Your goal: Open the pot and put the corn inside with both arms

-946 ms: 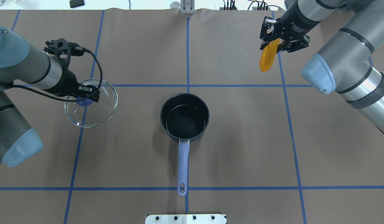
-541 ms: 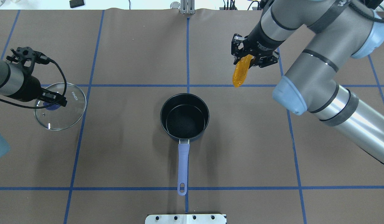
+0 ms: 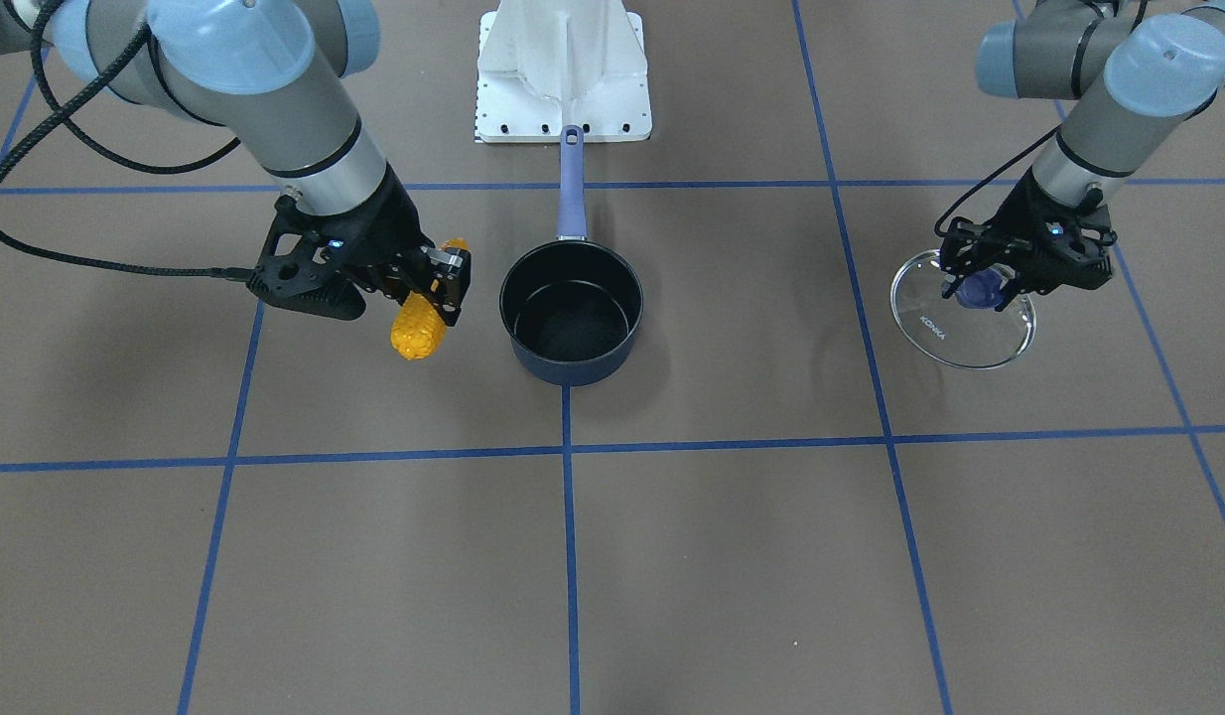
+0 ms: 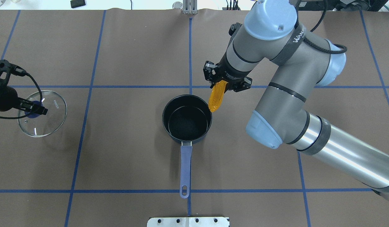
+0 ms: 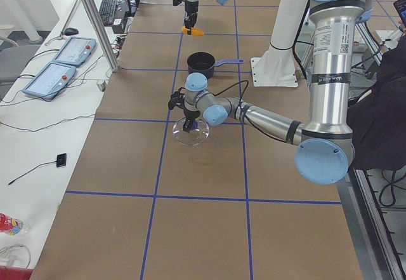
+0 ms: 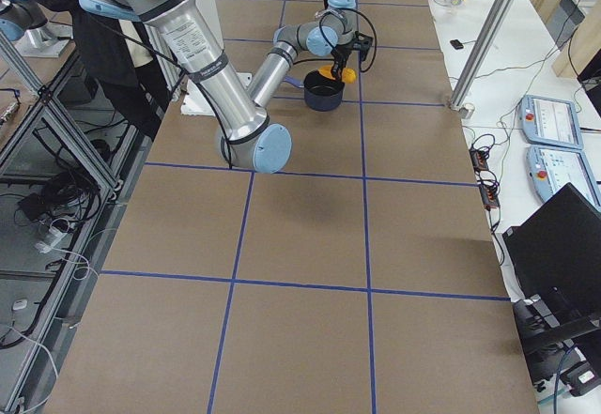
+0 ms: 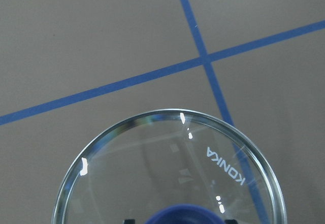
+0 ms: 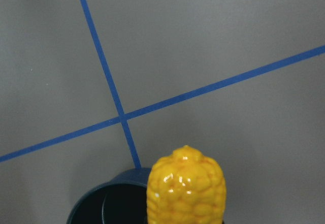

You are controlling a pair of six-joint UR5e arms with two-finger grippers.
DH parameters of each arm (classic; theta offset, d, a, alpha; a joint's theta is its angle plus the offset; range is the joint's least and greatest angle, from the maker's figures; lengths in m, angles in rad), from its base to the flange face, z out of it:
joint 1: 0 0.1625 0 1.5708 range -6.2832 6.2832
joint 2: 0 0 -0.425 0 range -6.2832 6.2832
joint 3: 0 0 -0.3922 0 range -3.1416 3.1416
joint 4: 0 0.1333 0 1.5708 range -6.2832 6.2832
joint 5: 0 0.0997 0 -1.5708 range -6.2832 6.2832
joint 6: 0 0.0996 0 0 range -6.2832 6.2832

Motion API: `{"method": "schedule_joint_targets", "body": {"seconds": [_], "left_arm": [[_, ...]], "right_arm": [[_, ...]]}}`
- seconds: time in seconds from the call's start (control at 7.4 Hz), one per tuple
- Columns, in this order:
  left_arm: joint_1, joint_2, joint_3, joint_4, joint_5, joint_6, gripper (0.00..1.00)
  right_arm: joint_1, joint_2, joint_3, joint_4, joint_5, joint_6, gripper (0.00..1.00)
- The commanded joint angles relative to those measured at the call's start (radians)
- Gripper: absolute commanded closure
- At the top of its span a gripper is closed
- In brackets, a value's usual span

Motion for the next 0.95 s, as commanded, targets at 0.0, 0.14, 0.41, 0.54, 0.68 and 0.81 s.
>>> {"method": "schedule_joint_targets", "body": {"seconds": [0.0, 0.14, 0.41, 0.54, 0.68, 0.81], "left_arm": [[-0.002, 0.024, 0.066, -0.100, -0.005, 0.001, 0.58], [-0.002, 0.025, 0.089, -0.132, -0.006, 0.000, 0.58], [-0.002, 0.025, 0.103, -0.140, -0.003, 0.000, 0.58], [-0.002, 0.022, 0.112, -0.140, 0.001, 0.001, 0.58], [0.000, 0.021, 0.122, -0.145, 0.005, 0.001, 0.58], [0.001, 0.013, 0.129, -0.146, 0.005, 0.000, 0.58]], "right_arm": [[-0.106, 0.015, -0.009, -0.008, -0.094, 0.031, 0.69], [-0.135, 0.015, -0.012, -0.007, -0.125, 0.033, 0.69], [-0.154, 0.014, -0.012, -0.007, -0.130, 0.035, 0.69], [-0.163, 0.009, -0.013, -0.007, -0.134, 0.039, 0.69], [-0.169, 0.009, -0.015, -0.005, -0.141, 0.039, 0.69], [-0.171, 0.009, -0.015, -0.004, -0.144, 0.039, 0.69]]}}
